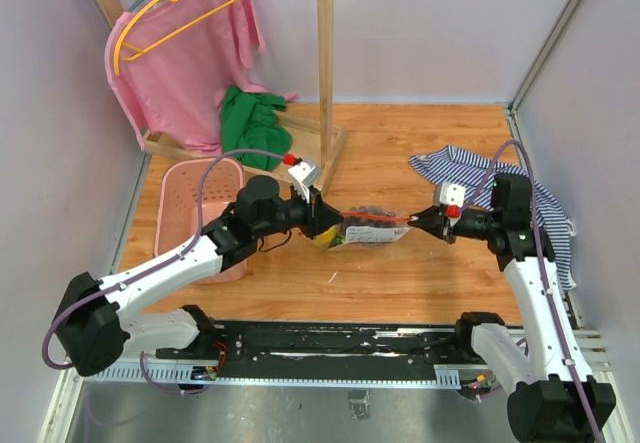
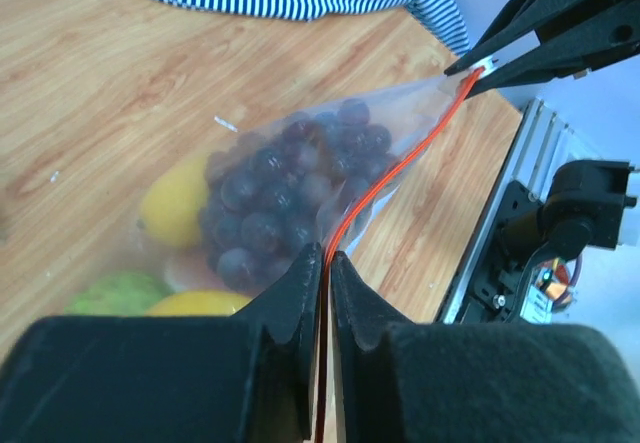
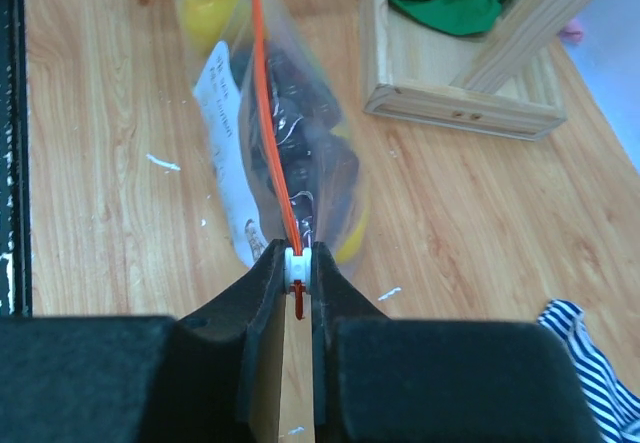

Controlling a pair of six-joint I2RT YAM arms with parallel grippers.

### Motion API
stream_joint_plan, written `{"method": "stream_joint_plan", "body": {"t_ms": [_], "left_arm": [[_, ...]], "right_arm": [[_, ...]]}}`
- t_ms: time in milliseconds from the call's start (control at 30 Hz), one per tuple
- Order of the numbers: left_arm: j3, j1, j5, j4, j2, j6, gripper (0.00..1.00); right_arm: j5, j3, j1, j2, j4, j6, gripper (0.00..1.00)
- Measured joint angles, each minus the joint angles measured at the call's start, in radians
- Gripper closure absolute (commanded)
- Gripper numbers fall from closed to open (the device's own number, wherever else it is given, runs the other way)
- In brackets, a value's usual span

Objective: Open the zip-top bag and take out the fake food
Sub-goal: Unzip the zipper food storage bag at the center of the board.

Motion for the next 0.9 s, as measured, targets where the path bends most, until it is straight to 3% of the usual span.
{"method": "stream_joint_plan", "body": {"t_ms": [167,267,500,700,900], "left_arm": [[0.080,0.002,0.012,-0.046,0.000,0.042,0.32],[0.127,0.002,0.013,-0.063,-0.006,0.085,0.19],[0.196,-0.020,0.038,-0.098,-0.031,0.212,0.16],[0.344,-0.173,0.034,-0.158,0.077,0.492,0.18],[0.483,-0.203,0.043,-0.298,0.265,0.699,0.32]], "right_arm": [[0.048,0.082,0.001,-0.002,-0.014,0.070,0.99],[0.052,0.095,0.001,-0.003,-0.019,0.091,0.99],[0.027,0.095,0.001,-0.003,-0.052,0.112,0.99],[0.002,0.095,0.002,-0.003,-0.065,0.114,0.99],[-0.004,0.095,0.005,-0.002,-0.066,0.113,0.99]]}}
